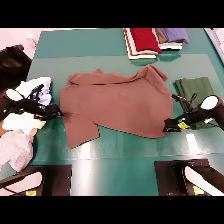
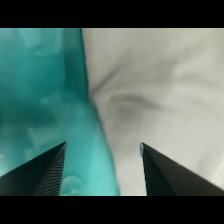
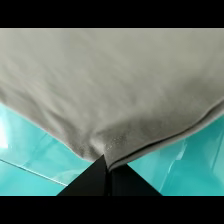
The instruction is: Fold the shirts.
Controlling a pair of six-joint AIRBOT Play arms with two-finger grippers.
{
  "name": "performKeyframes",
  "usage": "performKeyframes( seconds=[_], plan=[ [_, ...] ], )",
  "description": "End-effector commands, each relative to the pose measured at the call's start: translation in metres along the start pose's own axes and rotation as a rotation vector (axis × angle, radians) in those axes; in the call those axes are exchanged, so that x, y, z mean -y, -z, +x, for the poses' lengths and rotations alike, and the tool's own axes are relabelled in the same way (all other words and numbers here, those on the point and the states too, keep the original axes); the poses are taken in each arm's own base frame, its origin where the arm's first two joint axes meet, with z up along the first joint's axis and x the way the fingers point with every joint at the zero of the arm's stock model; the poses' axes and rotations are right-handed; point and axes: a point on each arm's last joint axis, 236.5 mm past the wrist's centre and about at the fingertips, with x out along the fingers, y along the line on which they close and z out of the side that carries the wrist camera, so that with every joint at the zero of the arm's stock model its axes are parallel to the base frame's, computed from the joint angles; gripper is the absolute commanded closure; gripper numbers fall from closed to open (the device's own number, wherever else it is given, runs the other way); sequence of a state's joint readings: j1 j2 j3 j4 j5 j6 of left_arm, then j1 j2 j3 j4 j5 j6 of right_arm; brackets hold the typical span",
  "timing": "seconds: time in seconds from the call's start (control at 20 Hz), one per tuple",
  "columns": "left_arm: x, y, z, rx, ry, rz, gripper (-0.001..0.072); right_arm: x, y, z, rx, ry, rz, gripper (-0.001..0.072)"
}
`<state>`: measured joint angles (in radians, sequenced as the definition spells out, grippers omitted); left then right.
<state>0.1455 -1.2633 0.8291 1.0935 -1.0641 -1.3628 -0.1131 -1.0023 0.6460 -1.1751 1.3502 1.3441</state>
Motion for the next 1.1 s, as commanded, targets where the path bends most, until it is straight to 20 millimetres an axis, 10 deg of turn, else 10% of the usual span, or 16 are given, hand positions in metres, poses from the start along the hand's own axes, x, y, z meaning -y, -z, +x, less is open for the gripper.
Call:
performKeyframes(
  seconds=[0.0,0.25,0.4,0.55,0.7,0.8,1.05],
  plan=[
    [0.012,-0.017,0.021,0.033,0.092,-0.054,0.0166,-0.011,-0.008,-0.007,0.015,0.011,-0.045,0.0697],
    [0.014,-0.015,0.028,0.013,0.114,-0.071,0.0168,-0.013,-0.007,-0.006,0.014,0.011,-0.047,0.0697],
    [0.017,-0.013,0.027,0.002,0.123,-0.049,0.0662,-0.013,-0.01,-0.006,0.022,0.012,-0.047,0.0697],
    [0.035,-0.034,-0.002,0.075,0.146,0.03,0.0684,-0.017,-0.023,-0.019,0.064,0.017,-0.065,0.0697],
    [0.078,-0.08,-0.096,0.339,0.156,0.169,0.0684,-0.036,-0.064,-0.071,0.215,0.03,-0.132,0.0698],
    [0.122,-0.098,-0.194,0.574,0.167,0.292,0.0684,-0.059,-0.094,-0.131,0.373,0.046,-0.201,0.0698],
    [0.229,-0.043,-0.444,1.154,0.182,0.586,0.0684,-0.123,-0.109,-0.345,0.974,0.191,-0.389,0.0698]
  ],
)
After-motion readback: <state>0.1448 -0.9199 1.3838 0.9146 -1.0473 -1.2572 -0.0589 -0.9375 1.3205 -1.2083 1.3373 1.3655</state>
